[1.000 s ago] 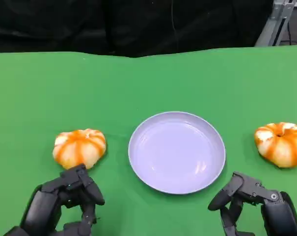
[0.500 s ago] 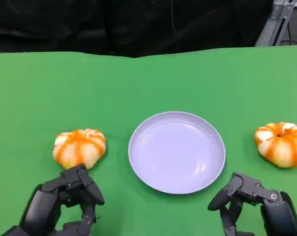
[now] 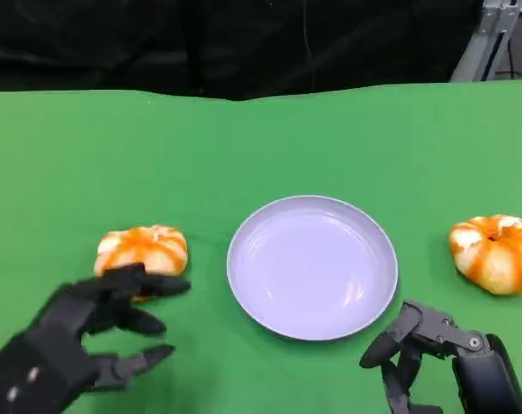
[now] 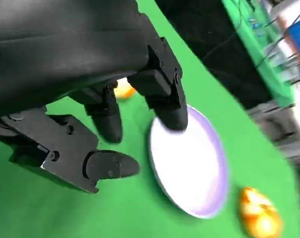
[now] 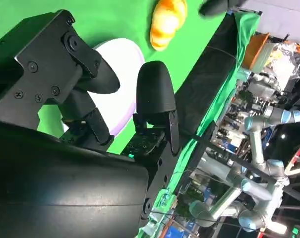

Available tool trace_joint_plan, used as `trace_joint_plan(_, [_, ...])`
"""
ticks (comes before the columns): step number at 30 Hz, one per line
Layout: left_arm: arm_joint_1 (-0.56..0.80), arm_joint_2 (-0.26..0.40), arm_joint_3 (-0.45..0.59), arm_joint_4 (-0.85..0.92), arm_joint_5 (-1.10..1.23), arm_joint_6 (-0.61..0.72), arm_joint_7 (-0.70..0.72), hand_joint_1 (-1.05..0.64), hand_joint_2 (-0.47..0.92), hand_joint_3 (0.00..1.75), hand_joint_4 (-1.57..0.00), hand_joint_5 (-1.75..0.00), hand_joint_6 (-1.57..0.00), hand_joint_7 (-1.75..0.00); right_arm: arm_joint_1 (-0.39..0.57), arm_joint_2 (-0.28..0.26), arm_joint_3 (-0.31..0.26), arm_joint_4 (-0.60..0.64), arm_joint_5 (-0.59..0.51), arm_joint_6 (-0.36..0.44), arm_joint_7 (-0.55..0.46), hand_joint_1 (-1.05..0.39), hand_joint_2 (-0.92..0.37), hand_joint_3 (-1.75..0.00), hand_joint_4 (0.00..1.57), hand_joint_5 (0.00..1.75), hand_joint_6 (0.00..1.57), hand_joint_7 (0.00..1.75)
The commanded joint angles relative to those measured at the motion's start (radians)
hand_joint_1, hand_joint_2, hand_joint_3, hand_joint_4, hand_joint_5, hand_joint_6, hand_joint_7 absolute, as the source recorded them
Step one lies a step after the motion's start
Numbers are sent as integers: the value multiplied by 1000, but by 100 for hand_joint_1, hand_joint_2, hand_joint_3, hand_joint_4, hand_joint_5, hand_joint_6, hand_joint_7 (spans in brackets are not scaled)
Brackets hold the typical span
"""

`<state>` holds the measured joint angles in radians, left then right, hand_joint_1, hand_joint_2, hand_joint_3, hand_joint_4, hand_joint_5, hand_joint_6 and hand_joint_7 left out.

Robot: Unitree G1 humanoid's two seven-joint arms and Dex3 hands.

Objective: Grasp the bread from the table and place it into the plate.

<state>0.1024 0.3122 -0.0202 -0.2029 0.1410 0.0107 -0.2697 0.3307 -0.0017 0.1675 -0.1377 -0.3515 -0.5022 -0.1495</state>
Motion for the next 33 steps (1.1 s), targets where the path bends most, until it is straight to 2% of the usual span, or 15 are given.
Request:
trace_joint_plan(1, [-65,70,-29,-22,108,75,-11,-37,92,8,-46,-48,-44,-7,-1,-5,-5,-4,9,2,-6,3,-26,-142,90,172,84,132])
trace_joint_plan(4, [-157,147,-92,20,307,91,16,-47,92,3,-46,-32,-37,-1,-4,-5,-5,-2,15,0,-4,4,-26,-142,91,172,84,132])
trace_joint_plan(8, [-224,163,-150,84,463,108,58,-52,91,1,-45,-21,-33,-1,1,-6,-4,-9,11,0,-5,5,-26,-140,90,172,84,132])
trace_joint_plan(16, [-361,132,-251,285,630,119,150,-56,90,0,-44,-18,-33,-1,11,-3,-1,-23,9,14,-1,5,-27,-140,91,172,84,133])
trace_joint_plan(33, [-566,35,-423,642,721,235,141,-60,91,0,-41,-11,-31,0,21,3,8,-34,4,26,-2,6,-29,-138,91,172,84,131])
